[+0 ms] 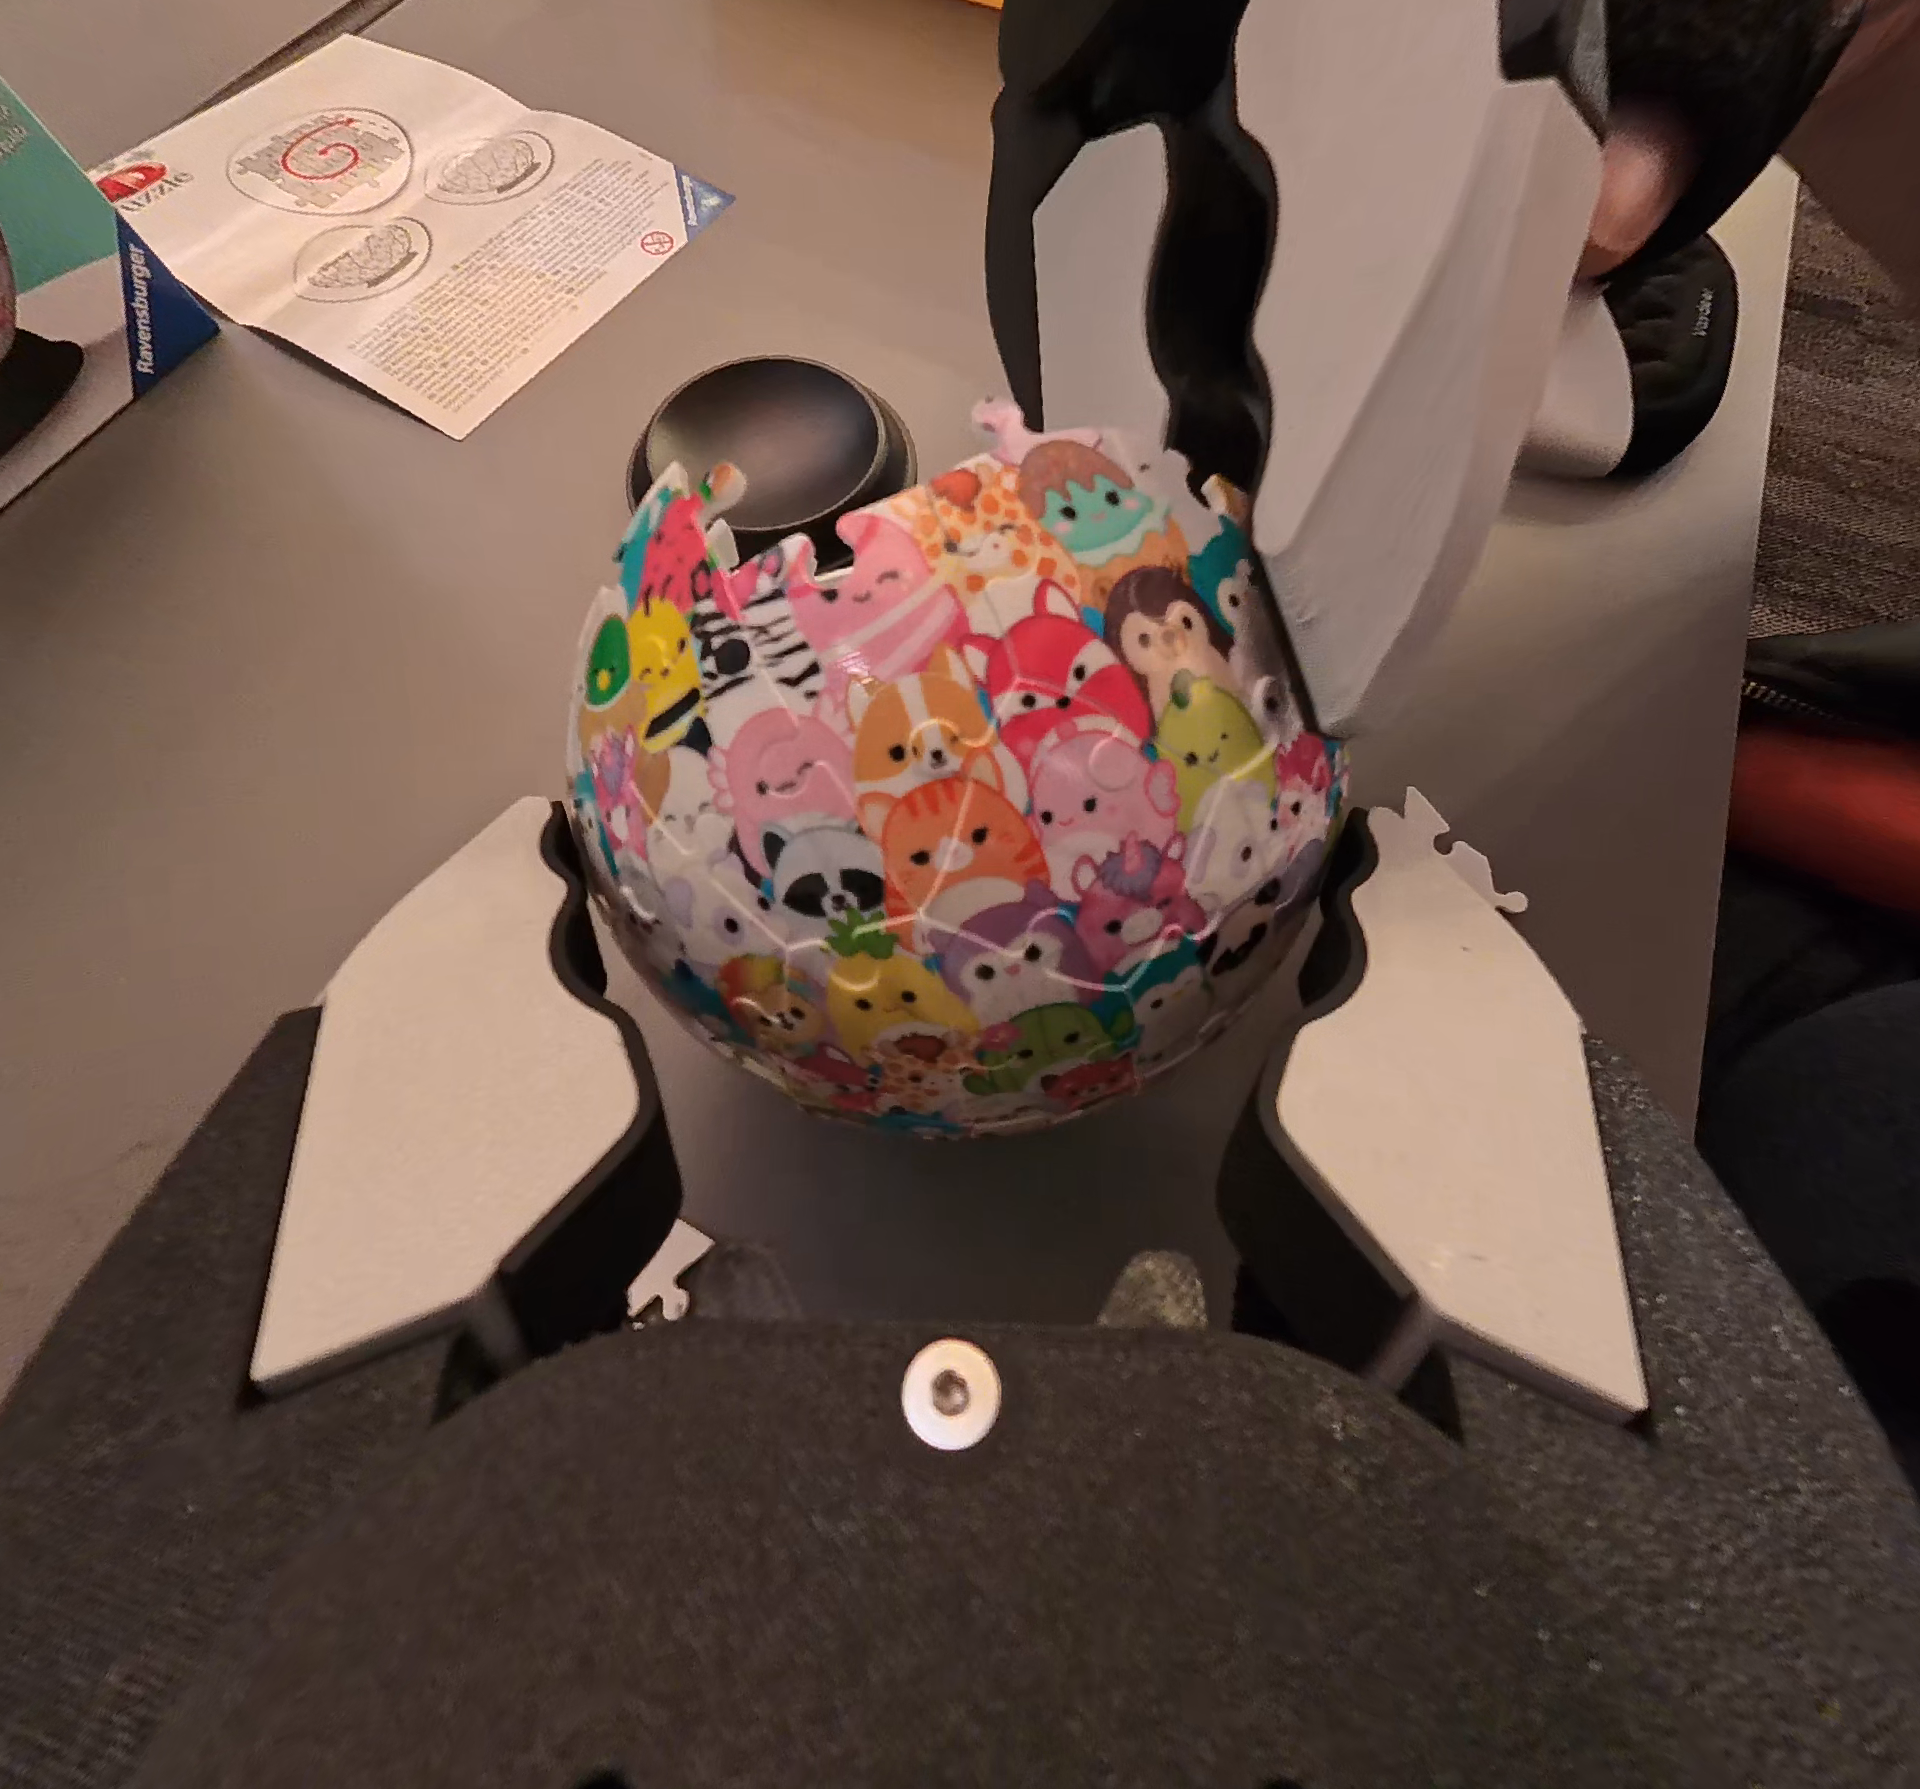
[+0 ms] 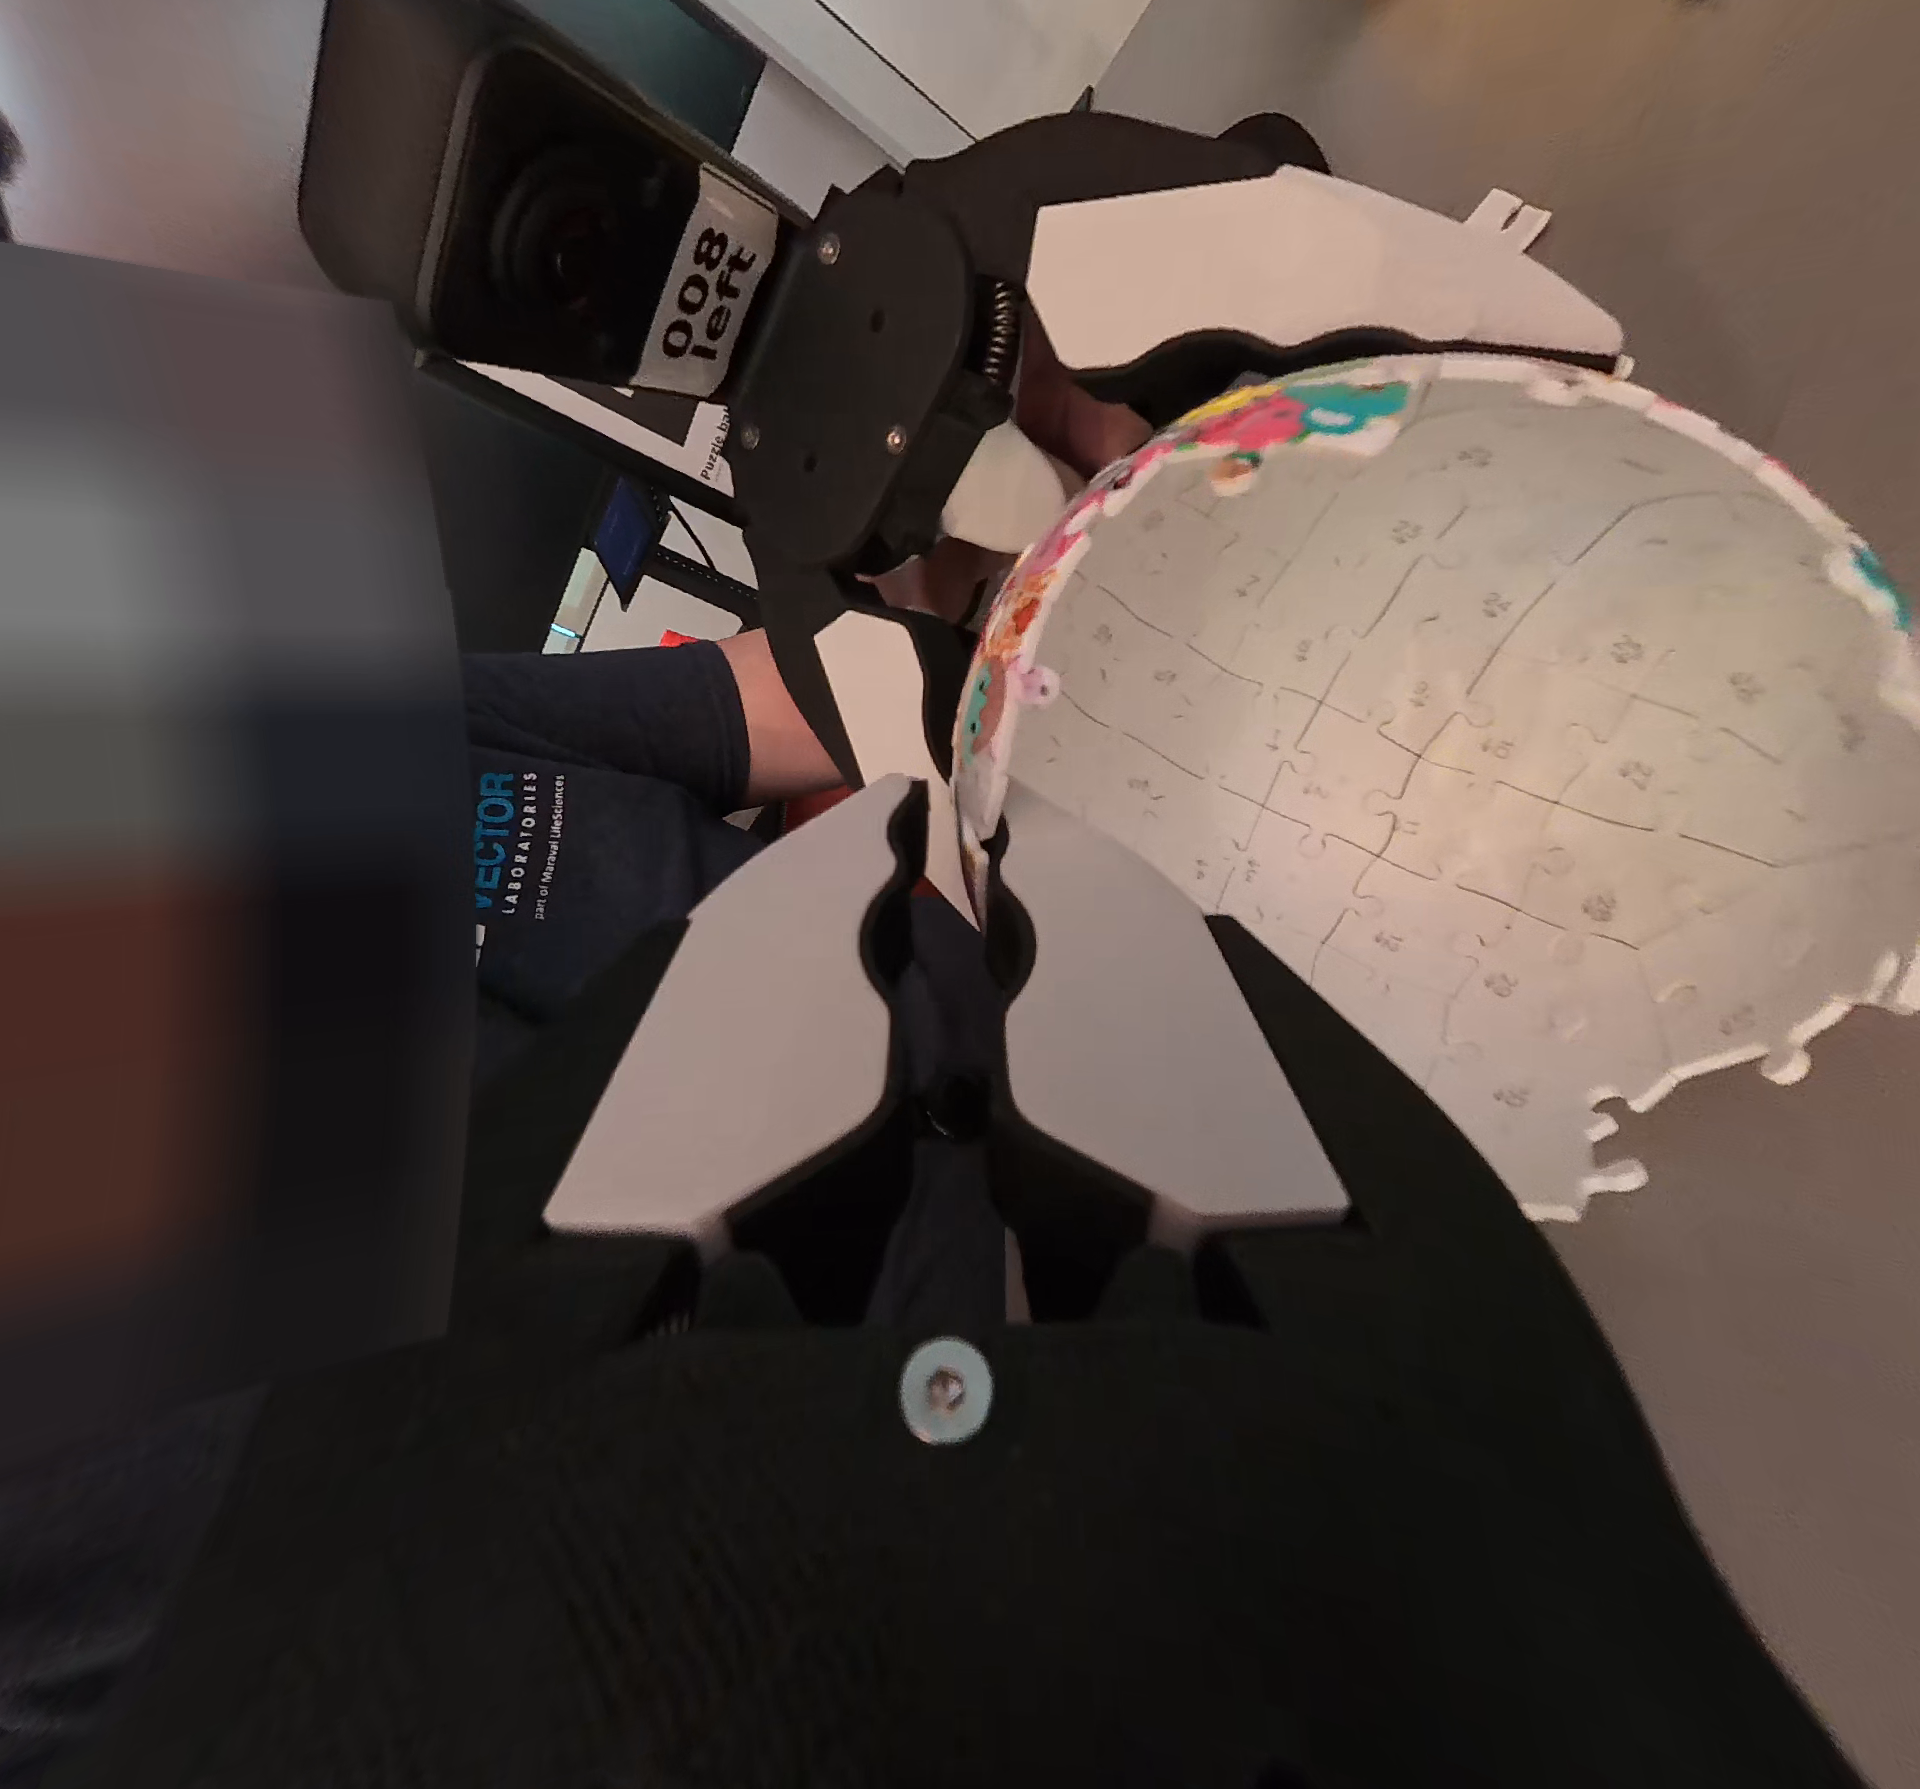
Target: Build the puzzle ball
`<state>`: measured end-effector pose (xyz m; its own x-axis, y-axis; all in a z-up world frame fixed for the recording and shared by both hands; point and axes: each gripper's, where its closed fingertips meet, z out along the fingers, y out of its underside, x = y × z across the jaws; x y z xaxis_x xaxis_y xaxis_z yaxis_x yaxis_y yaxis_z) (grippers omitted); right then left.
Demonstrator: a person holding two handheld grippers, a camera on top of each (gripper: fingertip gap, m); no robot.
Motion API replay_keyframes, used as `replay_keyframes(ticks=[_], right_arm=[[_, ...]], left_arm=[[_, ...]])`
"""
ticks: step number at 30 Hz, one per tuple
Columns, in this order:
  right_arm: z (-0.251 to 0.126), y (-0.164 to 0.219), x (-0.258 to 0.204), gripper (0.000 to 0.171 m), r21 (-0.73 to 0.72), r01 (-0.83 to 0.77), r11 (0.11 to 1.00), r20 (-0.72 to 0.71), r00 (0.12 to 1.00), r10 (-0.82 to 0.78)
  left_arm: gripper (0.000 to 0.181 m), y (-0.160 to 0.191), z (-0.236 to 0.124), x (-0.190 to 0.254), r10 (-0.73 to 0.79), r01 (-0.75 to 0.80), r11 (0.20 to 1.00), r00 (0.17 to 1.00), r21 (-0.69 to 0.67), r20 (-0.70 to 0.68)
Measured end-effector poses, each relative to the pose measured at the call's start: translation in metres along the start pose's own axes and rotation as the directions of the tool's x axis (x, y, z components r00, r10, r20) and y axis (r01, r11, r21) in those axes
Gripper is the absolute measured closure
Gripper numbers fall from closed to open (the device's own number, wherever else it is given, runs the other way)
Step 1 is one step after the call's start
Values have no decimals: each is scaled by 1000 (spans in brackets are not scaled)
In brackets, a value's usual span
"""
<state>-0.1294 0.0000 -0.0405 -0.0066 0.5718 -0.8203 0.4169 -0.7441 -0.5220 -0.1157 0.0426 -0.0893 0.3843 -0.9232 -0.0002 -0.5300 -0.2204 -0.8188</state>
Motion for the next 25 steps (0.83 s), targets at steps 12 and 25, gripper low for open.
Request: replay_keyframes(ticks=[12, 25], right_arm=[[0, 0, 1, 164, 5, -19, 1000, 37, 999, 19], [-2, -14, 0, 165, 36, -74, 997, 94, 993, 70]], left_arm=[[50, -1, 1, 0, -4, 4, 1000, 1000, 11, -10], [50, -2, 2, 1, 12, -12, 1000, 1000, 7, -10]])
